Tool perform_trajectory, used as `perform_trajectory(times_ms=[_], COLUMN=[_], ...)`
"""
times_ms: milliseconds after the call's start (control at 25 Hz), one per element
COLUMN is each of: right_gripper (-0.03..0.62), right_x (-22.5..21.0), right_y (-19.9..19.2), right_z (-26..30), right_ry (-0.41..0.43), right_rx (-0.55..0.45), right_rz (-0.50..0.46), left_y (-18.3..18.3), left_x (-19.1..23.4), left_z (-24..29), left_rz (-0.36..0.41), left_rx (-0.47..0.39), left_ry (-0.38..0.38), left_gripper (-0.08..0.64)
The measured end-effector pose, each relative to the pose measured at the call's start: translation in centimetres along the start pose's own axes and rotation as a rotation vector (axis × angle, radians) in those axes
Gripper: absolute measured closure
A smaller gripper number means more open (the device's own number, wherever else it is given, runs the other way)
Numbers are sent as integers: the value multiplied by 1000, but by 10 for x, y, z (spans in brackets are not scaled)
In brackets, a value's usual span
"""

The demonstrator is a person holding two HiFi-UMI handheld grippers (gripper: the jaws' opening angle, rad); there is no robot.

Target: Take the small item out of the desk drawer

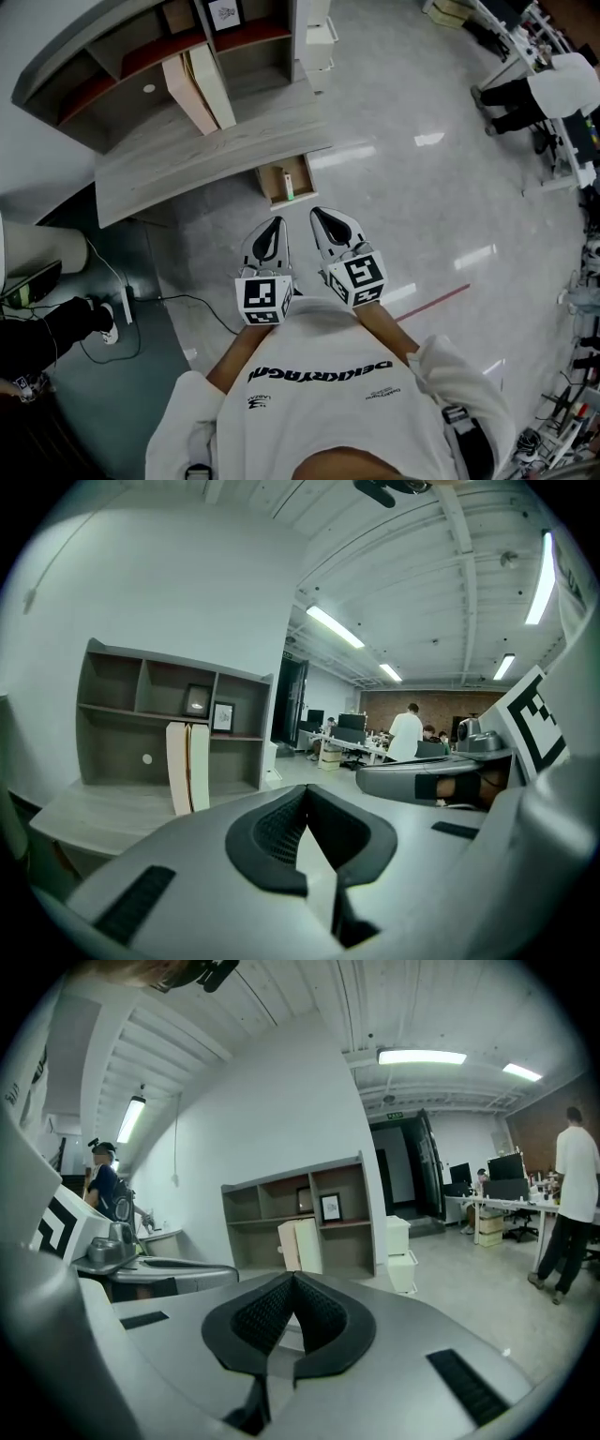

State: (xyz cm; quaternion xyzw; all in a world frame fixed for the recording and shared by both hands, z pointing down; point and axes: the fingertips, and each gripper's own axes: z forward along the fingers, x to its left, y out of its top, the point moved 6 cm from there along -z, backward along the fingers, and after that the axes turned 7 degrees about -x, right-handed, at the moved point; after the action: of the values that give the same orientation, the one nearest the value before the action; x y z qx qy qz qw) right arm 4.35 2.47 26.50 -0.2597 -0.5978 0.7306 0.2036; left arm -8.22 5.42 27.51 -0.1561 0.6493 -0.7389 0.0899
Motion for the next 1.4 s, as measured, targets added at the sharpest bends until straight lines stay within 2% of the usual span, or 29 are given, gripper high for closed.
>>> perform_trajectory(times_ms=[200,360,600,1000,1400], right_gripper=[561,561,561,561,560], right_x=[-7,-10,-14,-36,-57], right_y=[-1,-8,-20,-57,-94], right_z=[39,67,84,80,91], right_ry=[-51,-58,-71,-65,-48], right_rx=[19,44,72,134,168], right_rz=[6,-2,-1,61,89], left_y=[3,-2,-12,-51,-89], left_x=[28,47,69,60,49], left_z=[31,50,69,78,91], left_rz=[-5,-7,-27,-31,-45], left_rx=[11,25,52,140,183], left_ry=[-52,-74,-49,-1,33], left_gripper=[545,545,545,545,545])
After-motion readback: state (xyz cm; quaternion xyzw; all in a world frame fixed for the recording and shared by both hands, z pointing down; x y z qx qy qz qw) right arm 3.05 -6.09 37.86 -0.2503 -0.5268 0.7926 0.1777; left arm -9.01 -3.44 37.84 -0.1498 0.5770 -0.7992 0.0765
